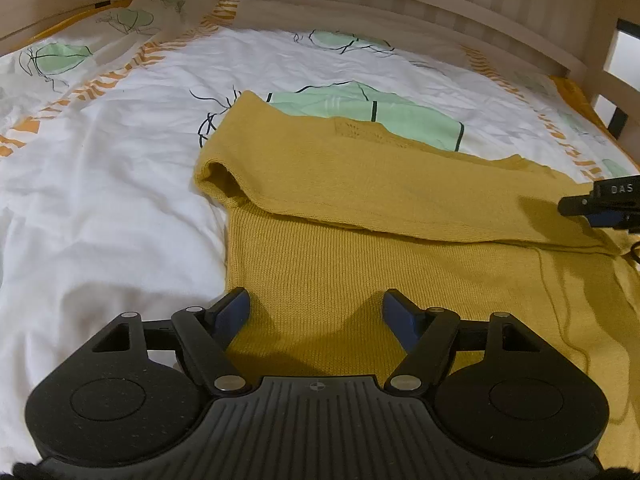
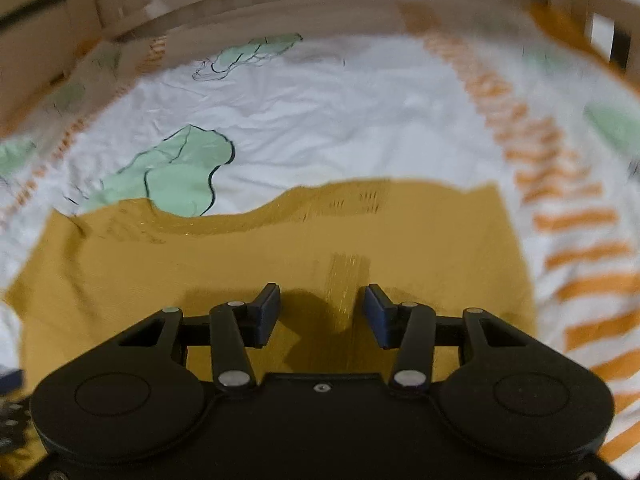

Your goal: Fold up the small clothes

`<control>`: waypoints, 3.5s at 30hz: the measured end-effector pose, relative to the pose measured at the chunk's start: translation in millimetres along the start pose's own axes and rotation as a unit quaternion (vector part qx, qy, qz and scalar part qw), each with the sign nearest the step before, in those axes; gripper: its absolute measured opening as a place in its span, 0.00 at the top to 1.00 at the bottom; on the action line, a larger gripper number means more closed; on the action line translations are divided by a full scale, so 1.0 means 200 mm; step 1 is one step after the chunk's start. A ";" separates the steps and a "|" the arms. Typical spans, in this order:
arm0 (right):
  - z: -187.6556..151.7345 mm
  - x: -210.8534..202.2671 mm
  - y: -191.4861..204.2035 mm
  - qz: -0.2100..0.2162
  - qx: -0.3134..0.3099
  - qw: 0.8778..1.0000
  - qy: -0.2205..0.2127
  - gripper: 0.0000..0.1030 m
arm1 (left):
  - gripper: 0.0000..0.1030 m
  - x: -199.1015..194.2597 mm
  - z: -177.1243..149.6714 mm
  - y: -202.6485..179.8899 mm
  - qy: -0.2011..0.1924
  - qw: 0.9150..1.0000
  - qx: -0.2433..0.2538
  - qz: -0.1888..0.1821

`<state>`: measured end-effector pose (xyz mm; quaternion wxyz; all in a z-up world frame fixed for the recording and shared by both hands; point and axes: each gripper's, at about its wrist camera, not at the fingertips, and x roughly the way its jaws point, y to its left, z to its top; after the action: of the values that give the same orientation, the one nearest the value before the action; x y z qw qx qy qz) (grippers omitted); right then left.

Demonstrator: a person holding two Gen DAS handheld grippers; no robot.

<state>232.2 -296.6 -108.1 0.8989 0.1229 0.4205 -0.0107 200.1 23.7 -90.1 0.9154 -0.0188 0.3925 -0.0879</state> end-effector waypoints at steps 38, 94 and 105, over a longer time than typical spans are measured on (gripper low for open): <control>0.02 -0.12 -0.17 -0.144 -0.012 0.989 -0.015 0.78 | 0.29 0.00 -0.01 -0.01 -0.008 1.000 0.005 0.000; -0.77 -0.91 -0.31 0.047 0.124 0.986 0.106 0.01 | 0.29 -0.56 -0.33 0.33 0.130 0.980 -0.058 -0.137; -0.85 -0.95 -0.30 0.124 0.141 0.971 0.146 0.01 | 0.29 -0.62 -0.41 0.25 0.140 0.981 0.008 -0.132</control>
<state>-26.3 -332.4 -82.6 0.7955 0.2998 0.5233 0.0593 64.8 97.2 -63.4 0.8319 -0.0502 0.5101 -0.2127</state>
